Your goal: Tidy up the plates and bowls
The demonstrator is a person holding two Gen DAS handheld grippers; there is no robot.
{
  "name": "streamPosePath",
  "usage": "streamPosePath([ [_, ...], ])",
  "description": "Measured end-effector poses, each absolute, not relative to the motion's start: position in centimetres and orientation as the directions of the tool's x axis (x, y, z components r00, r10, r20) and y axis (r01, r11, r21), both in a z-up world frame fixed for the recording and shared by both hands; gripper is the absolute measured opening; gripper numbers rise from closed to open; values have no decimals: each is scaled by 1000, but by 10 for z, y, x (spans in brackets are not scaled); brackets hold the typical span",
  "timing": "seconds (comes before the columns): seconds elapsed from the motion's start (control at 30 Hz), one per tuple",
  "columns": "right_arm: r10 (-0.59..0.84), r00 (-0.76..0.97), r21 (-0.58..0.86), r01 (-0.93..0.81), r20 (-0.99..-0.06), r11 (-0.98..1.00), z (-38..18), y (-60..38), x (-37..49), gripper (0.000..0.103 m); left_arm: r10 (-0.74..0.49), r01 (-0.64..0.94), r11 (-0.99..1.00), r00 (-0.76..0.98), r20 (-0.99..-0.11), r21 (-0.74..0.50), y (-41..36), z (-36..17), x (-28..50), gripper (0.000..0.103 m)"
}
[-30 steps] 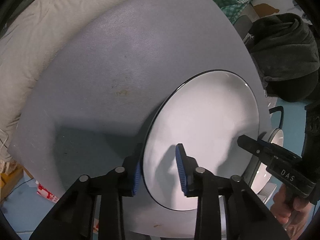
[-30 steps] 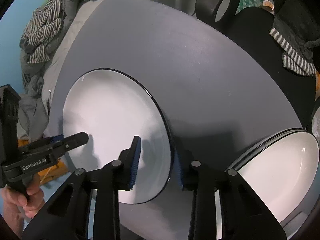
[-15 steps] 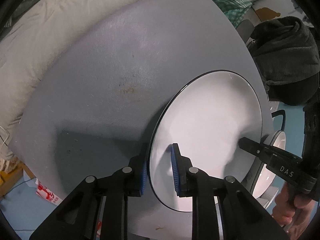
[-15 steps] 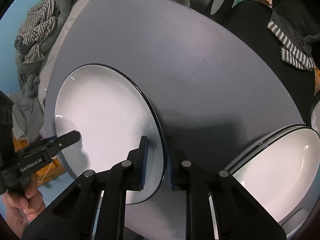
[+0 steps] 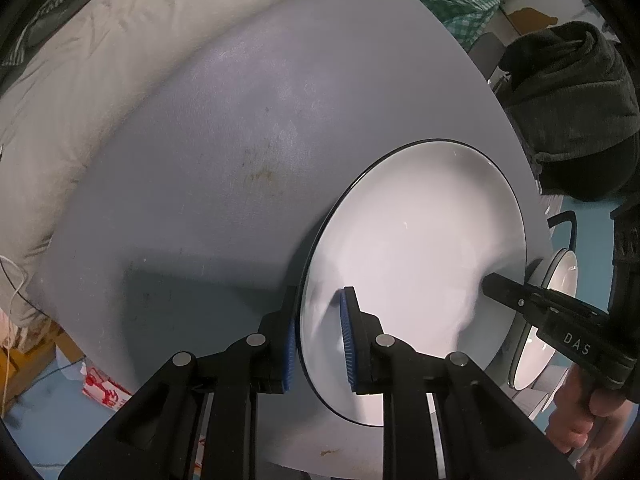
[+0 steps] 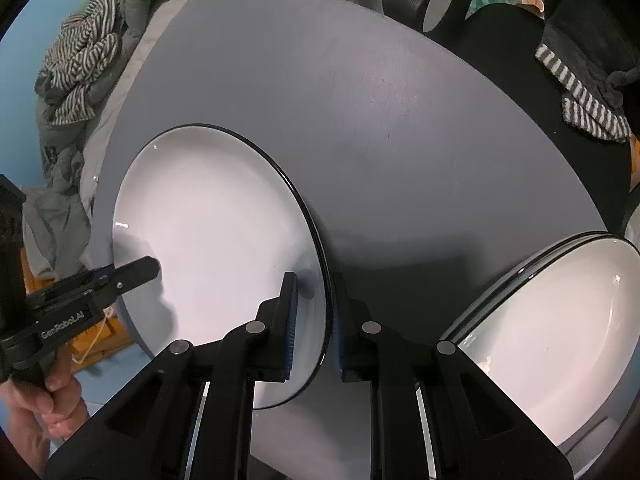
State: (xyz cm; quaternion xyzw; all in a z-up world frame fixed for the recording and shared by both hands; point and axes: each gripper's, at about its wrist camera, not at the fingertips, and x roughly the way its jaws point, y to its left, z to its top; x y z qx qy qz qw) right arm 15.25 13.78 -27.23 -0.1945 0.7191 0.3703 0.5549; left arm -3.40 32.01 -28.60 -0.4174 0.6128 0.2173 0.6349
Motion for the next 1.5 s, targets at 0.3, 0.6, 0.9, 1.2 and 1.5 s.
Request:
streamPosePath([
  [0.3, 147, -300, 322, -698, -943, 640, -264, 133, 148, 14, -218, -767, 588, 154, -964, -255, 306, -280, -25, 20],
  [0.6, 182, -280, 330, -695, -943, 638, -247, 123, 147, 13, -196, -742, 620, 167, -966, -254, 300, -262, -15, 20],
  [0.9, 207, -261, 332, -689, -943, 644, -223, 111, 148, 13, -199, -703, 659, 182, -963, -269, 289, -243, -9, 20],
  [1.2, 243, -229, 334, -654, -943, 679, -203, 83, 159, 13, -207, -632, 723, 189, -960, -280, 267, -225, 13, 20],
  [1.5, 274, -198, 338, -559, -941, 757, -196, 35, 179, 13, -230, -539, 790, 182, -956, -293, 234, -218, 54, 20],
])
